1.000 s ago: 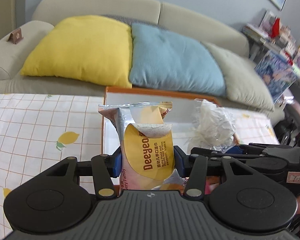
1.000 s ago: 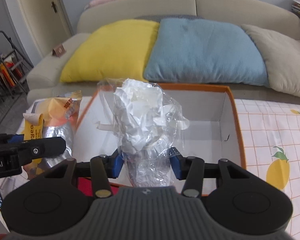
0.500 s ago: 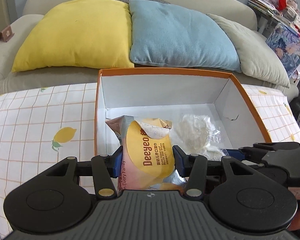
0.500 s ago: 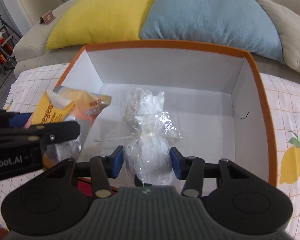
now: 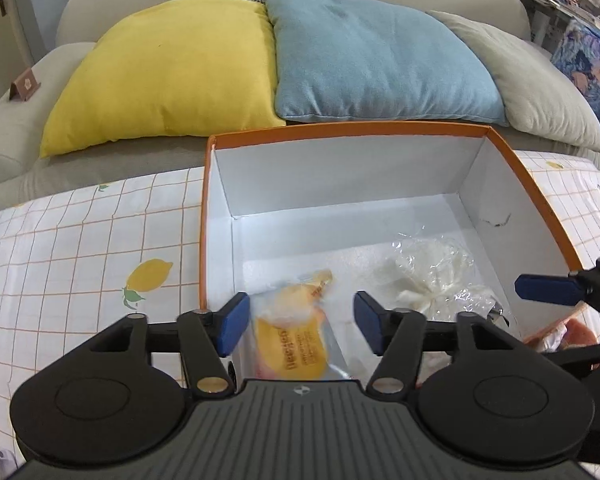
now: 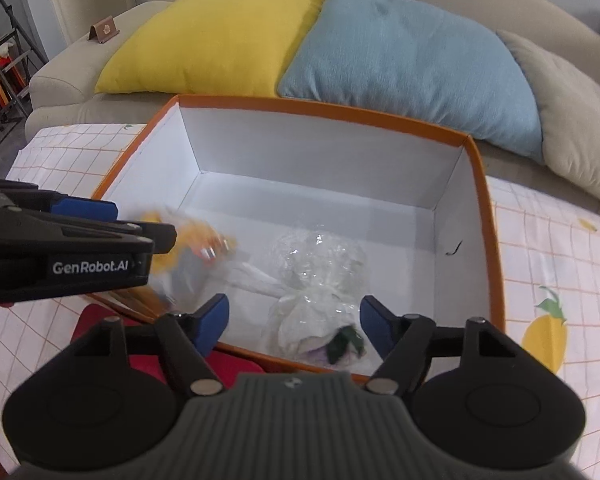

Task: Organize soft objects
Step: 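Move both grippers back from the box toward the table items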

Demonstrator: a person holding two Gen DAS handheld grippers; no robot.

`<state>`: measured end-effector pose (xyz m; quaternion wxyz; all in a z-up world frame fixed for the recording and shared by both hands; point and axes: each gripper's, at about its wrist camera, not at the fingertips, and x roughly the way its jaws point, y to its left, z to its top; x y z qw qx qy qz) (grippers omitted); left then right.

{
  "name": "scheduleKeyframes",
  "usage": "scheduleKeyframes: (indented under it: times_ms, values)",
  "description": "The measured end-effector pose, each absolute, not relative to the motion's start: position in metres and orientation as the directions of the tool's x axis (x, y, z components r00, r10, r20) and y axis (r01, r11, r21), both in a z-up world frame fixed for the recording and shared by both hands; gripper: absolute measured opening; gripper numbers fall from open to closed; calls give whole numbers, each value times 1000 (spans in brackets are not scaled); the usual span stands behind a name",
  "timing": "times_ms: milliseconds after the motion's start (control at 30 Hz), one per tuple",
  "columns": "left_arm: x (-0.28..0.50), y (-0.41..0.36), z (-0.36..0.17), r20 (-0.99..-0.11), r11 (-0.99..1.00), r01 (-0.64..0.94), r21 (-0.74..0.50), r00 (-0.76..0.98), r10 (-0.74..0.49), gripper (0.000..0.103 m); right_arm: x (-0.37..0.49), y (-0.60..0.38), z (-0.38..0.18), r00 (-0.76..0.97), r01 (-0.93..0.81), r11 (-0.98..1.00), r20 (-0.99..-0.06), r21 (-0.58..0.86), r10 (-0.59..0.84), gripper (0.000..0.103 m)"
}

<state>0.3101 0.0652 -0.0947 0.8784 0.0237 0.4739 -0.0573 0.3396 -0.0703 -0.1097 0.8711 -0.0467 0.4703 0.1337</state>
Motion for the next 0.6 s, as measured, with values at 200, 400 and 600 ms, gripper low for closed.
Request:
scheduleKeyframes:
  times_ms: [200,400,600]
  values:
    - [298,64,-78,-803,992,127,-15,589,-87,83,331,-79,-103,536,-253,965,-821,66,196,72]
    - [272,62,-49,-746,990,138,-10,658,-99,83,311,-92,-79,598,-253,966,-775,56,201,76]
    - [230,57,-14,-662,986,161,-43,735,-149,83,268,-119,-49,714,-209,977,-675,50,187,77]
